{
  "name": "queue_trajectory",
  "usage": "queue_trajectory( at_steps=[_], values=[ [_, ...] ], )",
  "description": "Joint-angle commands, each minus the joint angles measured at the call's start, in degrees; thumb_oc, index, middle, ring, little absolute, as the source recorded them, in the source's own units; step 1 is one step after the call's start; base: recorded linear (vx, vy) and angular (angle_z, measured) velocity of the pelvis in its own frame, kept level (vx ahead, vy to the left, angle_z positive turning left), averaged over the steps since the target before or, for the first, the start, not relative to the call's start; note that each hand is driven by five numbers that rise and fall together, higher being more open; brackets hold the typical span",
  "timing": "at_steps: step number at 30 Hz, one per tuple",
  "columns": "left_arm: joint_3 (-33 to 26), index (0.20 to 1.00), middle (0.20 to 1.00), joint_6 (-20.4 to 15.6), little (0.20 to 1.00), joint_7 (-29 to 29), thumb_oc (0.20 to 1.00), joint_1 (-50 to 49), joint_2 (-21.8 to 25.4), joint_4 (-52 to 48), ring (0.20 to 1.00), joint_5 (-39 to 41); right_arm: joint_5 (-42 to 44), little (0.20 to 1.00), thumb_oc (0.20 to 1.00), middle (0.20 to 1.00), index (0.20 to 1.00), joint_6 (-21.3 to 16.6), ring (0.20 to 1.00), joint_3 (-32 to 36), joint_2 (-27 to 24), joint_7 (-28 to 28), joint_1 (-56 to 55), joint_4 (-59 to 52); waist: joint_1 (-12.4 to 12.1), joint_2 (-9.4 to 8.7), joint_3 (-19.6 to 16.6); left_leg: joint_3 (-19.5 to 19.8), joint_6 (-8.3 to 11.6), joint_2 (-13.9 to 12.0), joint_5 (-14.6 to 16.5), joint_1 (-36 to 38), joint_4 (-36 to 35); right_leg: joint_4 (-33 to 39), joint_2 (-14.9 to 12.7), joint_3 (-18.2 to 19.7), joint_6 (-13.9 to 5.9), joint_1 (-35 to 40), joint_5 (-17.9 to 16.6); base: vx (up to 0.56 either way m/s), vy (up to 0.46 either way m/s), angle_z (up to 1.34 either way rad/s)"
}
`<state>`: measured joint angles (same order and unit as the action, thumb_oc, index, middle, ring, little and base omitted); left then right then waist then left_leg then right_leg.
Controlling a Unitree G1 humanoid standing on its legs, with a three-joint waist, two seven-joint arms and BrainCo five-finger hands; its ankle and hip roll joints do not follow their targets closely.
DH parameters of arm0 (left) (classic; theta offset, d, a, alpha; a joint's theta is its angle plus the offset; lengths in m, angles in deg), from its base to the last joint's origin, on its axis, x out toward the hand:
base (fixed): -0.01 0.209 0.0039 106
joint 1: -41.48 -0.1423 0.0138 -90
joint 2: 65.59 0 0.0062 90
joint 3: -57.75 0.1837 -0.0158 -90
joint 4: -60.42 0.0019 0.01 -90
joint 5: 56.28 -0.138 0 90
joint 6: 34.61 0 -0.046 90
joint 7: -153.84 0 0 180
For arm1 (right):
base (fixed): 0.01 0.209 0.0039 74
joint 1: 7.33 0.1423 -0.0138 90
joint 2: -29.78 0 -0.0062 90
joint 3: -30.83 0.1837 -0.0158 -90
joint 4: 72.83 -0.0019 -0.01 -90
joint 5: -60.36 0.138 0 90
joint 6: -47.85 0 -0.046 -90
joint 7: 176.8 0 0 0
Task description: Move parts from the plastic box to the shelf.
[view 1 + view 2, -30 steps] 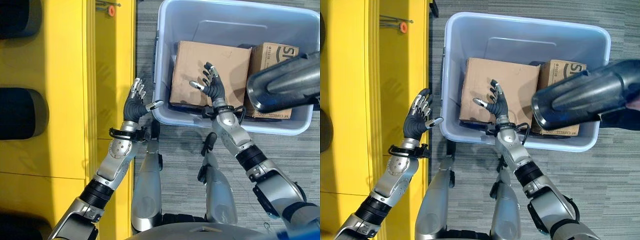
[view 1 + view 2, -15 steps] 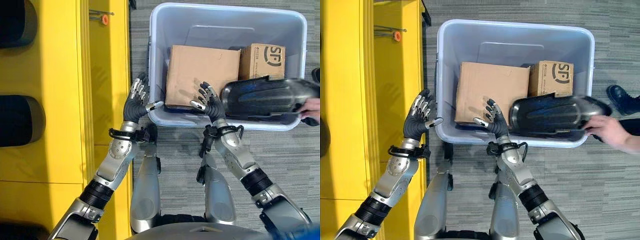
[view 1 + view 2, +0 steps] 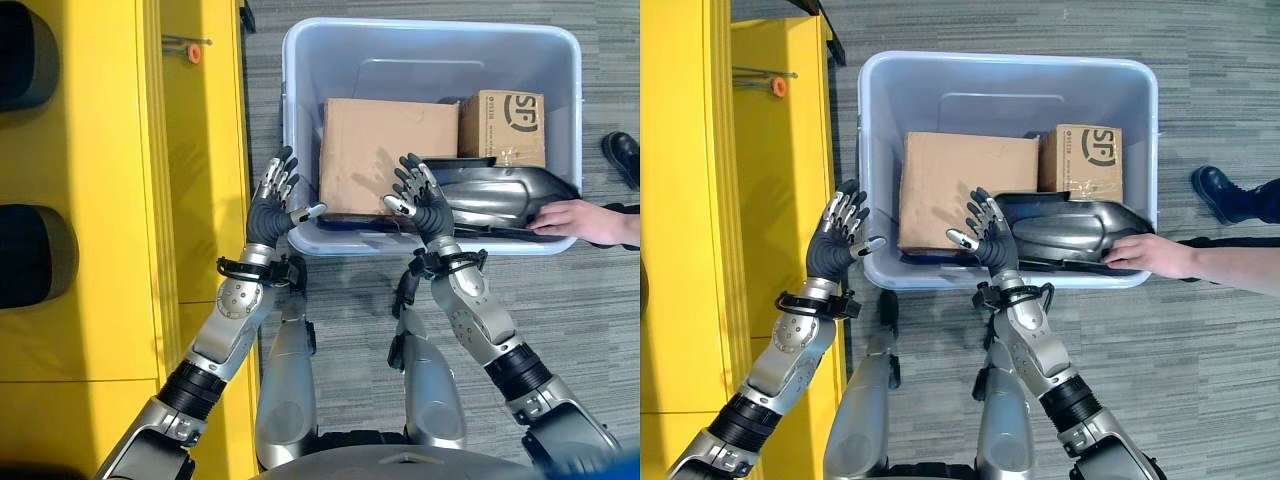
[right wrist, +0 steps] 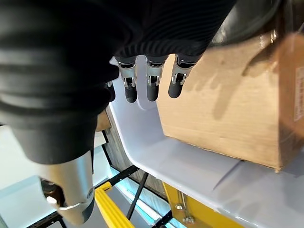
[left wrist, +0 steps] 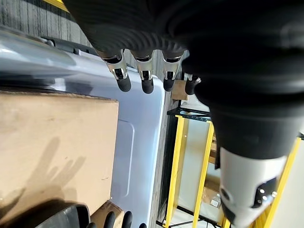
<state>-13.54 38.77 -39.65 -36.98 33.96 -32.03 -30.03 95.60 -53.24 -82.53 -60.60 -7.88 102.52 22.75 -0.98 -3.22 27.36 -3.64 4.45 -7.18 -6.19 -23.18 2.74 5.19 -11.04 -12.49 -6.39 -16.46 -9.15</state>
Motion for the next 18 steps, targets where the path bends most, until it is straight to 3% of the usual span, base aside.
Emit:
queue_trajectory(
  at_steps=[1,18],
  values=[
    [-1.49,1.0,1.0,-2.25,1.0,1.99,1.0,-2.34,1.67,-1.12,1.0,-0.94,1.29,1.0,1.0,1.0,1.0,-3.62,1.0,0.01,0.97,1.68,-2.29,-3.19,0.29,-0.93,-6.53,-0.24,0.48,-2.18,2.21,0.71,0.65,-0.19,-3.01,4.37,-2.46,1.03,3.85,0.0,-0.009,-0.16],
    [-0.91,1.0,1.0,-1.64,1.0,4.21,1.0,-3.51,2.25,-0.49,1.0,-0.53,3.28,1.0,1.0,1.0,1.0,-3.39,1.0,-0.29,0.06,3.89,-5.07,-6.25,1.42,-0.77,-8.59,-1.33,0.75,-2.99,2.87,3.62,0.96,-0.28,-2.62,5.4,-2.27,2.64,4.15,0.0,-0.008,-0.05]
  ],
)
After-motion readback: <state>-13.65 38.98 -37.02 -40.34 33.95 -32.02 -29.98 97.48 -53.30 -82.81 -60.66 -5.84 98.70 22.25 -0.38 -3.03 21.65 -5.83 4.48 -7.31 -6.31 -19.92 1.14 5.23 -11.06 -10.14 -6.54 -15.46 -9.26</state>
